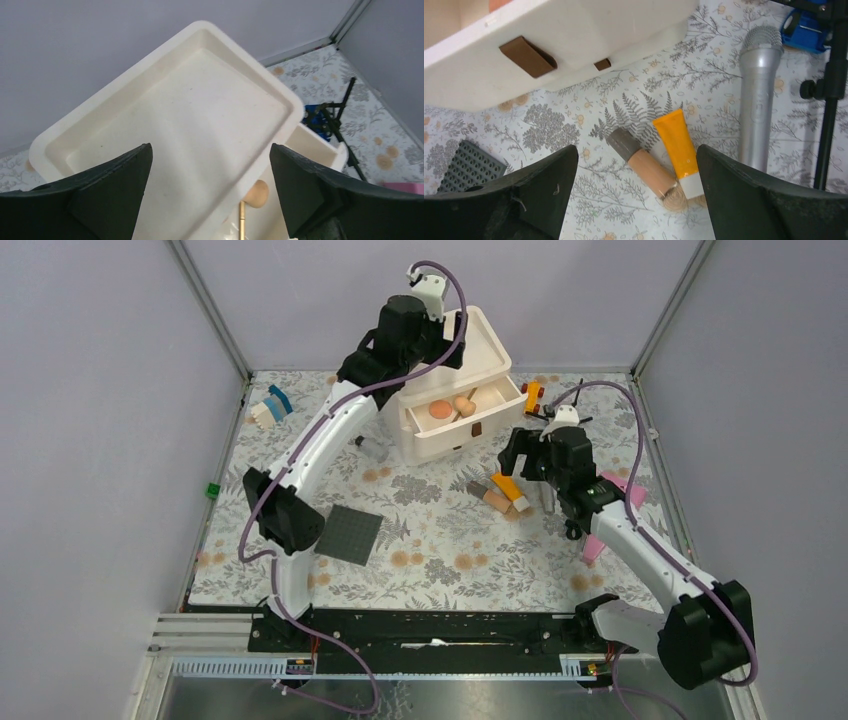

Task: Organize the makeup
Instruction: Close the drawer in the storage box.

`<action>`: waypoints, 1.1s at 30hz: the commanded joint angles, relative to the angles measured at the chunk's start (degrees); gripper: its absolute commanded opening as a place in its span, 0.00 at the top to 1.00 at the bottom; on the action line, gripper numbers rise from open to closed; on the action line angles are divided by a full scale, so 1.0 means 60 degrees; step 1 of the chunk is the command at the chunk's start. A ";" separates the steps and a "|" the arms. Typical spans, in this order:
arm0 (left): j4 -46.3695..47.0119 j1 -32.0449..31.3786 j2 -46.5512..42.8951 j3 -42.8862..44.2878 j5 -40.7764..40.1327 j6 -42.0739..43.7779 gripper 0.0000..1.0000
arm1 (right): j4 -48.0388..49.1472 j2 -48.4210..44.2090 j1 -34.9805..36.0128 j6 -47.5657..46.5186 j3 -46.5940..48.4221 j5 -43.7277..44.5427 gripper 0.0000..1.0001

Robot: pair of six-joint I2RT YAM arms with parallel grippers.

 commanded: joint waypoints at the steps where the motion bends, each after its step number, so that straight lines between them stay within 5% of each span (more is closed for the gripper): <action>1: 0.0148 0.0565 0.0538 0.0422 0.0499 0.0339 0.01 | 0.1004 0.0844 -0.0032 0.0021 0.0795 -0.0335 0.05; 26: -0.0664 0.0689 0.1836 -0.0237 0.0510 0.1648 0.17 | 0.4314 0.3934 -0.0031 0.1122 0.2052 -0.0655 0.06; 33: -0.0801 0.0689 0.1569 -0.0768 0.1660 0.2231 0.19 | 0.4706 0.4256 -0.0035 0.1103 0.2463 -0.0967 0.05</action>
